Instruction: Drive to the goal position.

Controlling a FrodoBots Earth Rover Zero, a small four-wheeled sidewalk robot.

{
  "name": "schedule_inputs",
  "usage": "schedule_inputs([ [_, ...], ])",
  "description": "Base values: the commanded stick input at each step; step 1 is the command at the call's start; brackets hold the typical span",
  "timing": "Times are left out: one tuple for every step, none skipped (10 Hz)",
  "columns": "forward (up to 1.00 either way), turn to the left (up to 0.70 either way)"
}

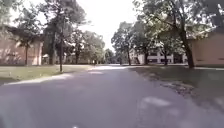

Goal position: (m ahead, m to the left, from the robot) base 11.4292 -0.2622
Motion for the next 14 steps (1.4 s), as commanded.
schedule_inputs([
  [0.85, 0.00],
  [0.85, 0.00],
  [0.85, 0.00],
  [0.85, 0.00],
  [0.85, 0.00],
  [0.85, 0.00],
  [0.85, 0.00],
  [0.85, 0.00],
  [0.85, 0.00],
  [0.85, 0.00],
  [0.85, 0.00],
  [0.85, 0.00],
  [0.85, 0.00],
  [0.85, 0.00],
])
